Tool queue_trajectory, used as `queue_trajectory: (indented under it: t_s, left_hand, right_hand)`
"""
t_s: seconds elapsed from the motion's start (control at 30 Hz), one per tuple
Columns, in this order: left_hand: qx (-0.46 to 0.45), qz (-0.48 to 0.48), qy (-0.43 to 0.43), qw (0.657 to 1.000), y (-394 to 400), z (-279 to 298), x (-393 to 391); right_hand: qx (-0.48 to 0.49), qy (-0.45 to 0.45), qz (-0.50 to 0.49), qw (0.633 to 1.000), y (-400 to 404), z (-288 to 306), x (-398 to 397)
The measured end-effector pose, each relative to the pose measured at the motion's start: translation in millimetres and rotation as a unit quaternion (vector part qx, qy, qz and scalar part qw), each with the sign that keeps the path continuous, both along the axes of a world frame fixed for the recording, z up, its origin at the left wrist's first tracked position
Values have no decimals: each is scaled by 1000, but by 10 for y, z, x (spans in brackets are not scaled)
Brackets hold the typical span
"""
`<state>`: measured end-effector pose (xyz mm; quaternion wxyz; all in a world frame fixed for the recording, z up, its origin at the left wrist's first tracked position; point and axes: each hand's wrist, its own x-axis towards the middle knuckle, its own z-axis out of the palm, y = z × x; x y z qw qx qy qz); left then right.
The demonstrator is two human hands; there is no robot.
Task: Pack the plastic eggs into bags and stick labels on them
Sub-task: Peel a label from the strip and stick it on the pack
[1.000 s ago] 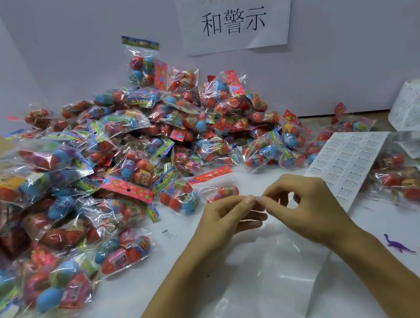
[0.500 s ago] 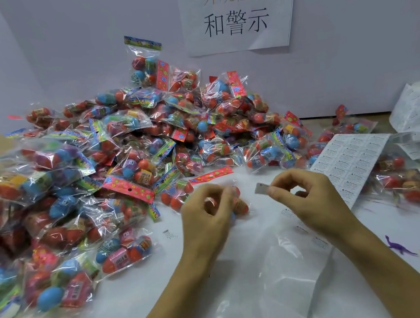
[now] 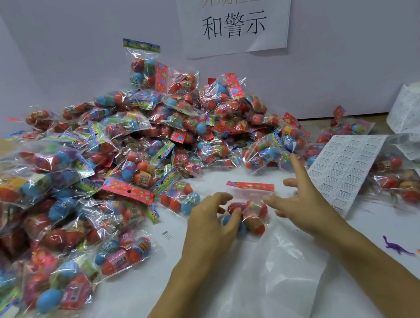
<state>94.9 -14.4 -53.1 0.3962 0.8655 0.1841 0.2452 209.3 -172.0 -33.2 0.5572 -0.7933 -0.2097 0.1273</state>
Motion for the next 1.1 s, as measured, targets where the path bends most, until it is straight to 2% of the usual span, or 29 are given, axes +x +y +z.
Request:
queue_trajectory:
  t_s: [0.2,0.33,0.4,0.57,0.77,0.97,1.1]
  left_hand:
    - [-194,-72,-109,972,-29,49,0]
    - [-328,-65,-80,939,-11,104,10]
    - [-326,-97,-66,938,-11,98,13]
    - [-318,-116,-129,932,21,96,-11]
    - [-345,-104,-124,925,-25,151,-13]
    - [-391,-166,-30,905,-61,138,-29]
    - [-400,-169,-42,900,-34,171,-39]
  right_hand:
    - [118,46,-48,991,24,-78,25]
    - [196,26,-12,980,32,-59,-7]
    - [225,13,17,974,48,-57,-49]
    - [242,13,69,968,82,-36,-105]
    - [282,-17,33,959,126,-51,-155]
    - [330,-21,-25,943,103,-16,-179]
    - [335,-4,-32,942,109,4,-164]
